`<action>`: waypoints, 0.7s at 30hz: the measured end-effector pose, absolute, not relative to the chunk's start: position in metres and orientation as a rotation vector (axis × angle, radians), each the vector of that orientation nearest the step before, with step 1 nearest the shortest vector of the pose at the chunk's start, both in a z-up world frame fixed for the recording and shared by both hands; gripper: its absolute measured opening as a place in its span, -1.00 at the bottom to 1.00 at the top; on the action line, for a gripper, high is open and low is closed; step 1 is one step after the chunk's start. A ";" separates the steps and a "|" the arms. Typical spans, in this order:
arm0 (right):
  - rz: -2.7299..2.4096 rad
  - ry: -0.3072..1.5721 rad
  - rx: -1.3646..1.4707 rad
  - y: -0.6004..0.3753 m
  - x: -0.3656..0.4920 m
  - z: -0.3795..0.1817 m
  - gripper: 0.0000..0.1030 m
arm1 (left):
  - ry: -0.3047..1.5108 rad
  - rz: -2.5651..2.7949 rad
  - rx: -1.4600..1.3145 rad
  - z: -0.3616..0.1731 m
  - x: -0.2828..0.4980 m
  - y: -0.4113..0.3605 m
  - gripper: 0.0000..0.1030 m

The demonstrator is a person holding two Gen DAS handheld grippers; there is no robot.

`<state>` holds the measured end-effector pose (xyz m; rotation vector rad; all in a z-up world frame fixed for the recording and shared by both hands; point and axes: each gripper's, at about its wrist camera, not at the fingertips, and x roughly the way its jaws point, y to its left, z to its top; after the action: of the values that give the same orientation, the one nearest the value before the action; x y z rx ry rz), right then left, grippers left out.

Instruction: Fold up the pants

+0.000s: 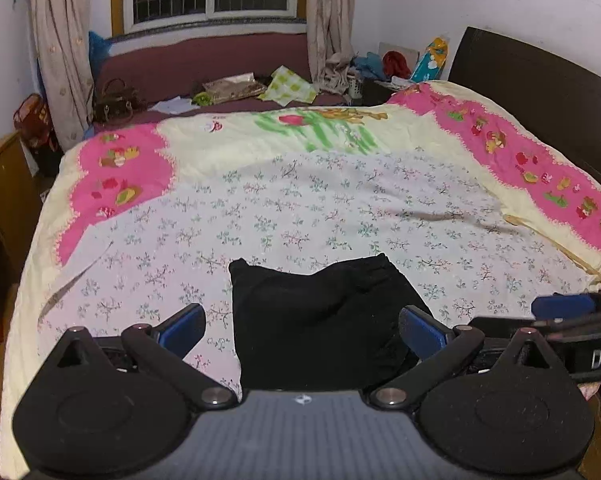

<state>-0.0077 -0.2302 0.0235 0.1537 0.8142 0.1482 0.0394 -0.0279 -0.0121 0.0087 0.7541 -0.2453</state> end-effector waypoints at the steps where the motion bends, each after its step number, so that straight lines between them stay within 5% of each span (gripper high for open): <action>1: 0.144 0.817 0.152 -0.229 -0.007 0.023 0.69 | 0.756 -0.246 0.007 -0.013 0.041 -0.028 1.00; 21: 0.101 0.860 0.162 -0.223 -0.001 0.015 0.69 | 0.754 -0.188 0.108 -0.017 0.043 -0.032 1.00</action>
<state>-0.0007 -0.2229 0.0147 0.1621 0.8601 0.1010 0.0428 -0.0324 -0.0167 0.1076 0.7535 -0.1881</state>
